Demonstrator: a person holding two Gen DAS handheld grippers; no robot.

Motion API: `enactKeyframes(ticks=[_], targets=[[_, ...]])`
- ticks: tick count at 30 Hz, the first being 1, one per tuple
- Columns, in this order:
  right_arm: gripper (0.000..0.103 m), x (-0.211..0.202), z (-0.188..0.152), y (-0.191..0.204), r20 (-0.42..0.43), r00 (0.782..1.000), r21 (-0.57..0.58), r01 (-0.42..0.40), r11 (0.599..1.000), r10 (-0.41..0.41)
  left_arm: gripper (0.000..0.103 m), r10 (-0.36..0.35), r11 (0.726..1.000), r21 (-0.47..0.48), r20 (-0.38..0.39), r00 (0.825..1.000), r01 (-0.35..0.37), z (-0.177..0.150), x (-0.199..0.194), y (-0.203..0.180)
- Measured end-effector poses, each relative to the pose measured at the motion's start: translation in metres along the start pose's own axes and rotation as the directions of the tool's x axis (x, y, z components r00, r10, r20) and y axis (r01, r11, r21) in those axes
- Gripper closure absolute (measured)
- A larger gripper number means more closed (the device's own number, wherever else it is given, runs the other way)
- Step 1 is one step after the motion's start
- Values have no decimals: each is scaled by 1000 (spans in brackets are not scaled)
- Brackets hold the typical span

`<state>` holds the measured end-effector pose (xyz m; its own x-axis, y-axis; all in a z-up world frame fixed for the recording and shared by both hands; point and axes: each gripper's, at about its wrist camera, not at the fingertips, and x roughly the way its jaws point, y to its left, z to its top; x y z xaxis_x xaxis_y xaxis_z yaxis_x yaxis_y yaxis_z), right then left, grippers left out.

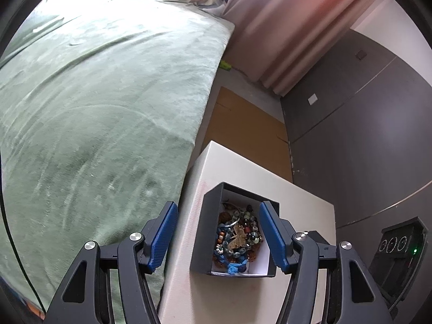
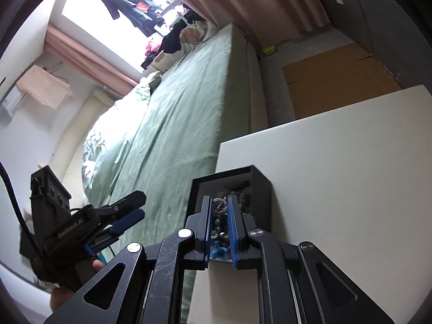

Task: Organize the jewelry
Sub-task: 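Open the right tool to drop the small silver ring into the box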

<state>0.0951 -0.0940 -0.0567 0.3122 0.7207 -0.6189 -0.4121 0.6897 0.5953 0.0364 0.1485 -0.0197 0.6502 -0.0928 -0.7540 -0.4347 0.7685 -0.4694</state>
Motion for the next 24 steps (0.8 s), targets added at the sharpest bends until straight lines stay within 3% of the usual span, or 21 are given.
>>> enactKeyframes(ticks=[5, 6, 9, 10, 19, 24], targets=[[90, 8, 5, 6, 34, 999, -24, -15, 1000, 16, 39, -5, 1000, -12, 0, 1000, 5, 4, 2, 3], [85, 9, 6, 8, 26, 999, -33, -20, 999, 21, 39, -7, 1000, -12, -2, 1000, 7, 5, 3, 2], [40, 6, 8, 9, 41, 999, -33, 18, 999, -17, 39, -7, 1000, -13, -6, 1000, 7, 5, 4, 2], [34, 1, 8, 6, 64, 998, -31, 23, 999, -21, 39, -6, 1000, -12, -7, 1000, 6, 6, 4, 2], [34, -30, 8, -8, 71, 996, -4, 63, 998, -63, 39, 18, 999, 45, -12, 1000, -17, -8, 0, -12], [34, -46, 2, -19, 64, 988, -2, 142, 990, -141, 27, 33, 994, 105, -5, 999, -33, -23, -6, -28]])
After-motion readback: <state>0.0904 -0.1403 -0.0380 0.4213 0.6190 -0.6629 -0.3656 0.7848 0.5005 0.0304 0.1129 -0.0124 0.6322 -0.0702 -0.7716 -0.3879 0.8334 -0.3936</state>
